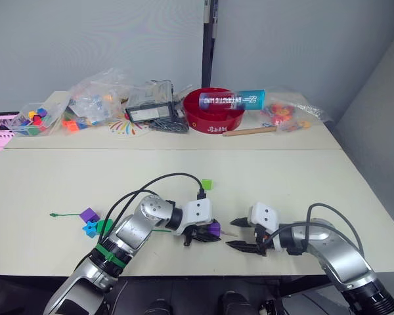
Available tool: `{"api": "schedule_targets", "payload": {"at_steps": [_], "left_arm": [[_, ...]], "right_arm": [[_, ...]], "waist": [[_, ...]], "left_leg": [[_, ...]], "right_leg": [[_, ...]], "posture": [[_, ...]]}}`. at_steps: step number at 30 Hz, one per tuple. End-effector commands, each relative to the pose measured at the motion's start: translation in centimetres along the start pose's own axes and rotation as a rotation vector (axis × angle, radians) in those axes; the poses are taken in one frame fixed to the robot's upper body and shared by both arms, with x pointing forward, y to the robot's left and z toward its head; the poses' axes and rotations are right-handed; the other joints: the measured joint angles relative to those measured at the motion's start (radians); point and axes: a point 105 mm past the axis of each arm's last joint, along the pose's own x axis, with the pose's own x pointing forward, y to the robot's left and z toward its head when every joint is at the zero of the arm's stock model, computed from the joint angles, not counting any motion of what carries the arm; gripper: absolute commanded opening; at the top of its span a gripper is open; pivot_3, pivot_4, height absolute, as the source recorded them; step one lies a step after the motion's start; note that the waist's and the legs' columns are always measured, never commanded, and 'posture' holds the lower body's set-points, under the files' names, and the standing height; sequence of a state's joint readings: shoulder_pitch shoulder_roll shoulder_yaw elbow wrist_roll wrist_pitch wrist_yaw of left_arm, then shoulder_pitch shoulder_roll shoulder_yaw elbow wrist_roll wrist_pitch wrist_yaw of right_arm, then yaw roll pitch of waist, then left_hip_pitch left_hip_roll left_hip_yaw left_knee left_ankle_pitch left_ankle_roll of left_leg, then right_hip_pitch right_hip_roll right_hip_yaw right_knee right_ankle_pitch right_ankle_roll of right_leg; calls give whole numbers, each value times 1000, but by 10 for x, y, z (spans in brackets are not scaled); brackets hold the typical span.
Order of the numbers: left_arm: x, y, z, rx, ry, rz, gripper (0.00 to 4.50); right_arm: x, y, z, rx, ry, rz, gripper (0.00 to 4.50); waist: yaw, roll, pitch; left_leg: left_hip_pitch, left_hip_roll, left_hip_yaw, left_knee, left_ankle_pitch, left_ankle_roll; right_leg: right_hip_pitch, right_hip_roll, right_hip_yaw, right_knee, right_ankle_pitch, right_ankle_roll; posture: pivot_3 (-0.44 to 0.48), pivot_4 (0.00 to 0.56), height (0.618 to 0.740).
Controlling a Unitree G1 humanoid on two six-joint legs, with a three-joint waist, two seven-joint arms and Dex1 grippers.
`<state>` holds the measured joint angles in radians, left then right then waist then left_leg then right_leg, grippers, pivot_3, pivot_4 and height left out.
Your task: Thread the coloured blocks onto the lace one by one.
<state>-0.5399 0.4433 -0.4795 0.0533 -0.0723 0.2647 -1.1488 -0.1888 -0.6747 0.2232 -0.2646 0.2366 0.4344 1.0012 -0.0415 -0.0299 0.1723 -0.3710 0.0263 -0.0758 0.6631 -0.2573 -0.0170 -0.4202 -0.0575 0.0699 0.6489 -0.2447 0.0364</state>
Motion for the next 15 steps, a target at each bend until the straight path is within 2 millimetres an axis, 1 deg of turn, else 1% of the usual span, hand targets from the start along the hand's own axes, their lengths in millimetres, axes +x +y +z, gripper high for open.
{"api": "schedule_targets", "payload": {"at_steps": [1,4,5,8,10,12,15], "left_arm": [[-3,1,4,31,8,-3,1394],[-3,2,4,33,10,-4,1394],[-3,1,4,34,11,-4,1394],[-6,1,4,35,11,-4,1394],[-12,2,4,31,13,4,1394],[-25,2,-1,15,30,18,1394],[-54,4,-17,-19,93,68,1394]], "right_arm": [[-1,1,4,-28,-11,8,1301],[-1,0,4,-35,-8,8,282],[-1,0,4,-37,-7,8,19],[-1,-2,4,-45,-3,5,0],[-1,-4,6,-55,-5,5,0],[-3,-6,9,-76,-3,13,0],[-11,-9,13,-122,19,46,0]], "waist": [[0,0,0],[0,0,0],[0,0,0],[0,0,0],[-2,0,0],[-4,0,0],[-6,0,0]], "left_leg": [[0,0,0,0,0,0],[0,0,0,0,0,0],[0,0,0,0,0,0],[0,0,0,0,0,0],[0,0,0,0,0,0],[0,0,0,0,0,0],[0,0,0,0,0,0]], "right_leg": [[0,0,0,0,0,0],[0,0,0,0,0,0],[0,0,0,0,0,0],[0,0,0,0,0,0],[0,0,0,0,0,0],[0,0,0,0,0,0],[-1,0,0,1,0,0]], "posture": [[0,150,731],[0,150,731],[0,150,731],[0,150,731],[0,150,731],[0,150,731],[0,150,731]]}}
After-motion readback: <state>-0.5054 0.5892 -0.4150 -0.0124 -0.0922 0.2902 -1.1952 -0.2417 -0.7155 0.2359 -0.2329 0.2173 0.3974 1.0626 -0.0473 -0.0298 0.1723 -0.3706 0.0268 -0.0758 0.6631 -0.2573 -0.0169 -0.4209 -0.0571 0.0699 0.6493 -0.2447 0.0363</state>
